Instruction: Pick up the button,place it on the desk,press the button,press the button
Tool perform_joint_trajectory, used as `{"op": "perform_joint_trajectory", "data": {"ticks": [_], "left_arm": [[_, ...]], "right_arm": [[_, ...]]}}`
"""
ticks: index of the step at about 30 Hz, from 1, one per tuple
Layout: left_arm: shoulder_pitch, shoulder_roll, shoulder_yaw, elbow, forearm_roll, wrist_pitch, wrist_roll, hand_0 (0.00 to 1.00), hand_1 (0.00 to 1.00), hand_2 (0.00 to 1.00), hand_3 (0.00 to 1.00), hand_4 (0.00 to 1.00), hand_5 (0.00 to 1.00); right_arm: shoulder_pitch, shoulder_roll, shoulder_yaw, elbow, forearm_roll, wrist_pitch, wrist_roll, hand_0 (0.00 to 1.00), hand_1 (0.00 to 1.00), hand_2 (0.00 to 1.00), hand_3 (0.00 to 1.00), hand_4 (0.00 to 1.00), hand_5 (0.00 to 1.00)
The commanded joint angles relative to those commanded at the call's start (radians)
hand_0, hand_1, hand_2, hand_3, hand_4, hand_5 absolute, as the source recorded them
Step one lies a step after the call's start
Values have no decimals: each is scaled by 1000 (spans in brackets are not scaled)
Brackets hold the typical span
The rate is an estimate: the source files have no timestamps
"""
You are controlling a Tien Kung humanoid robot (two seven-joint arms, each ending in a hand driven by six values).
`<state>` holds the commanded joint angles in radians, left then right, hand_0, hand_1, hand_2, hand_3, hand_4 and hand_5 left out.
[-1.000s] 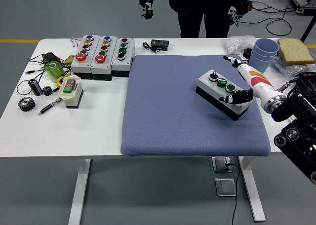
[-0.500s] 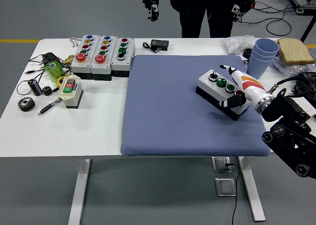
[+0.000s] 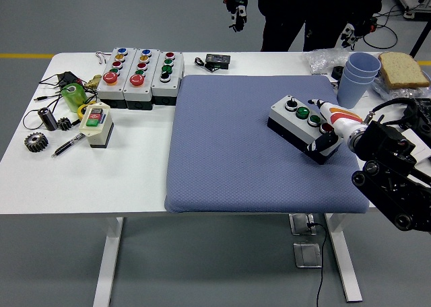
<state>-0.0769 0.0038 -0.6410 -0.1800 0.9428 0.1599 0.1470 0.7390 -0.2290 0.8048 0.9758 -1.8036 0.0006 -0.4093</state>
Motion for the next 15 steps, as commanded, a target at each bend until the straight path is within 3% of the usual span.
{"op": "perform_joint_trajectory", "data": {"ticks": [5, 6, 11, 12, 15], "left_arm": [[0, 0, 0, 0, 1, 0, 0, 622, 659, 676, 597, 334, 646], [0, 0, -2, 0, 2, 0, 0, 622, 658, 676, 598, 333, 645], [-1, 1, -3, 0, 5, 0, 1, 622, 658, 676, 598, 333, 645], [0, 1, -4, 0, 4, 0, 1, 621, 658, 675, 596, 334, 644], [0, 0, -7, 0, 7, 0, 1, 621, 658, 675, 596, 334, 644]], "right_arm": [[18, 17, 9, -25, -12, 41, -35, 889, 852, 931, 944, 997, 127], [22, 18, 9, -29, -16, 44, -40, 761, 738, 856, 942, 987, 124], [29, 17, -2, -39, -19, 15, -53, 761, 738, 856, 942, 987, 124], [28, 16, -5, -39, -21, 7, -54, 478, 490, 595, 721, 885, 107], [26, 14, -13, -44, -31, 12, -61, 478, 490, 595, 721, 885, 107]]}}
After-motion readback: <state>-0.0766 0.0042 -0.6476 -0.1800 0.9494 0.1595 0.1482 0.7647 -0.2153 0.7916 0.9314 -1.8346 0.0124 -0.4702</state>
